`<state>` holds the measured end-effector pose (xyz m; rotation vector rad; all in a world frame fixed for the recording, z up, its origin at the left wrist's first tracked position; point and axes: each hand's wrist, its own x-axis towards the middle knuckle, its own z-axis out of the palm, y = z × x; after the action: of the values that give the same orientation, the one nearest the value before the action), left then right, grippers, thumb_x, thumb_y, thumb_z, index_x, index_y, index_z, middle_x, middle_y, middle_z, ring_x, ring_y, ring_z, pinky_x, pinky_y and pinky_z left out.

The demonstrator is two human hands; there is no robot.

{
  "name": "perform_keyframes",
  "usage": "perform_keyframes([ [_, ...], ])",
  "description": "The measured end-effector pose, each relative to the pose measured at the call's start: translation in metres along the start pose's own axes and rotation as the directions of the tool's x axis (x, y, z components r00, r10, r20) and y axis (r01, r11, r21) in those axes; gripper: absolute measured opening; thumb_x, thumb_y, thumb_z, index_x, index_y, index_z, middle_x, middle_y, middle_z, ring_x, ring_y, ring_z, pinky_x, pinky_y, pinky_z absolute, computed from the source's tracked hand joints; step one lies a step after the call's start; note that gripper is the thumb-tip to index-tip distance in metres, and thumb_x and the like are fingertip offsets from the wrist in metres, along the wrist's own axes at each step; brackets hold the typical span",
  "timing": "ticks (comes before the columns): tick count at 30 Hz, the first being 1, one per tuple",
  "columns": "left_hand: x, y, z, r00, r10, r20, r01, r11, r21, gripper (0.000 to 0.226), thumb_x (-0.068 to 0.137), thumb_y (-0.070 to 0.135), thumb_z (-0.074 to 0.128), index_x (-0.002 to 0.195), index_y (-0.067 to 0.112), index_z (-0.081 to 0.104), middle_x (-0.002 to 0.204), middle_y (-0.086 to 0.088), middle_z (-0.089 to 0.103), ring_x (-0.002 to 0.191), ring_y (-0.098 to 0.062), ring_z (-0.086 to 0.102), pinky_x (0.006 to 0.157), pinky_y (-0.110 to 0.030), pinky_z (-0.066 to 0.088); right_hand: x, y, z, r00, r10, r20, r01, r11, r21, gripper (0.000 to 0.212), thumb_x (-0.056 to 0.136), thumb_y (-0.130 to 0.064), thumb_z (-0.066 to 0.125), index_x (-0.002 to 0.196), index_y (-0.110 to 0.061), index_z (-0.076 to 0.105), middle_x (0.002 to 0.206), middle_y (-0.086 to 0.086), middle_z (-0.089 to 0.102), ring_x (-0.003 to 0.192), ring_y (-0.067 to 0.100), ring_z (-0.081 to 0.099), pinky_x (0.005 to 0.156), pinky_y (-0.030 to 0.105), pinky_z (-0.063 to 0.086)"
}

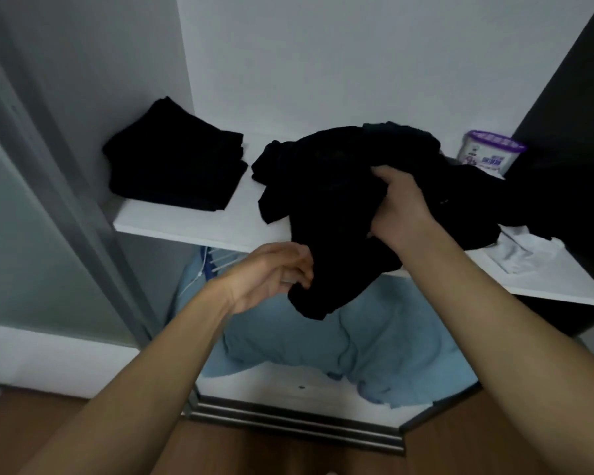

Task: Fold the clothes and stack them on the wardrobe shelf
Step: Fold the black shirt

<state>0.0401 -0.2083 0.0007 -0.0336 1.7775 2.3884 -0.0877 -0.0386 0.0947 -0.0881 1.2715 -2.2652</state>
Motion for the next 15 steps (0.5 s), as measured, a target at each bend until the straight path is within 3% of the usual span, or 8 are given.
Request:
perform_keyframes([
  [2, -0.002, -0.02, -0.018, 0.98, -0.145, -0.134, 0.125, 0.982, -0.142, 0.048, 0.083, 0.053, 0.066, 0.115, 0.017, 0.069, 0.118, -0.004, 0.071, 0.11, -0.018, 0.064, 0.084, -0.036, 0.054, -0.032, 0.008, 0.0, 0.999, 0.016, 0.032, -0.018, 0.997, 0.076, 0.029, 0.088, -0.014, 0.06, 0.112, -0.002, 0.072, 0.113, 0.014, 0.073, 0.104, 0.028, 0.071, 0.093, 0.041, 0.056],
  [4, -0.001, -0.035, -0.018, 0.966, -0.242, -0.089, 0.216, 0.949, -0.229, 0.065, 0.08, 0.068, 0.062, 0.126, 0.022, 0.065, 0.13, 0.0, 0.066, 0.124, -0.019, 0.056, 0.099, -0.046, 0.049, -0.067, 0.025, -0.009, 0.997, 0.076, 0.001, -0.075, 0.989, 0.128, 0.024, 0.086, -0.011, 0.057, 0.098, -0.003, 0.075, 0.105, 0.011, 0.074, 0.097, 0.026, 0.072, 0.091, 0.041, 0.056],
  [7, 0.006, -0.048, 0.004, 0.97, -0.242, -0.021, 0.22, 0.913, -0.345, 0.071, 0.075, 0.077, 0.062, 0.127, 0.029, 0.065, 0.121, 0.006, 0.071, 0.117, -0.017, 0.061, 0.099, -0.047, 0.047, -0.111, 0.066, -0.028, 0.975, 0.171, -0.144, -0.165, 0.985, 0.048, 0.03, 0.084, -0.008, 0.048, 0.086, -0.005, 0.078, 0.1, 0.011, 0.074, 0.089, 0.028, 0.073, 0.081, 0.04, 0.06],
  [9, 0.011, -0.051, 0.021, 0.985, -0.173, -0.022, 0.144, 0.874, -0.463, 0.076, 0.081, 0.074, 0.06, 0.139, 0.026, 0.056, 0.137, 0.002, 0.062, 0.125, -0.022, 0.059, 0.104, -0.047, 0.045, -0.135, 0.088, -0.043, 0.939, 0.257, -0.228, -0.267, 0.964, -0.012, 0.029, 0.076, -0.007, 0.05, 0.083, -0.006, 0.079, 0.098, 0.011, 0.074, 0.084, 0.029, 0.073, 0.079, 0.042, 0.06],
  [12, 0.011, -0.048, 0.031, 0.996, -0.079, -0.03, 0.045, 0.803, -0.595, 0.073, 0.089, 0.065, 0.057, 0.144, 0.016, 0.051, 0.143, -0.01, 0.057, 0.129, -0.03, 0.056, 0.11, -0.045, 0.043, -0.166, 0.108, -0.071, 0.877, 0.339, -0.339, -0.392, 0.915, -0.098, 0.036, 0.068, -0.007, 0.054, 0.098, -0.006, 0.075, 0.099, 0.013, 0.074, 0.081, 0.033, 0.072, 0.072, 0.05, 0.06],
  [14, 0.008, -0.042, 0.032, 0.996, -0.057, -0.07, -0.001, 0.771, -0.637, 0.067, 0.09, 0.058, 0.061, 0.139, 0.013, 0.056, 0.138, -0.013, 0.06, 0.124, -0.033, 0.06, 0.103, -0.046, 0.049, -0.18, 0.122, -0.088, 0.852, 0.331, -0.407, -0.446, 0.865, -0.23, 0.039, 0.069, -0.009, 0.056, 0.105, -0.008, 0.071, 0.102, 0.012, 0.074, 0.089, 0.03, 0.071, 0.069, 0.039, 0.06],
  [15, 0.005, -0.039, 0.032, 0.992, -0.061, -0.111, -0.024, 0.773, -0.634, 0.061, 0.091, 0.052, 0.064, 0.136, 0.012, 0.058, 0.134, -0.014, 0.063, 0.12, -0.033, 0.063, 0.098, -0.046, 0.053, -0.187, 0.129, -0.094, 0.851, 0.302, -0.429, -0.465, 0.812, -0.352, 0.03, 0.07, -0.01, 0.055, 0.098, -0.009, 0.069, 0.096, 0.008, 0.072, 0.085, 0.022, 0.07, 0.062, 0.027, 0.057],
])
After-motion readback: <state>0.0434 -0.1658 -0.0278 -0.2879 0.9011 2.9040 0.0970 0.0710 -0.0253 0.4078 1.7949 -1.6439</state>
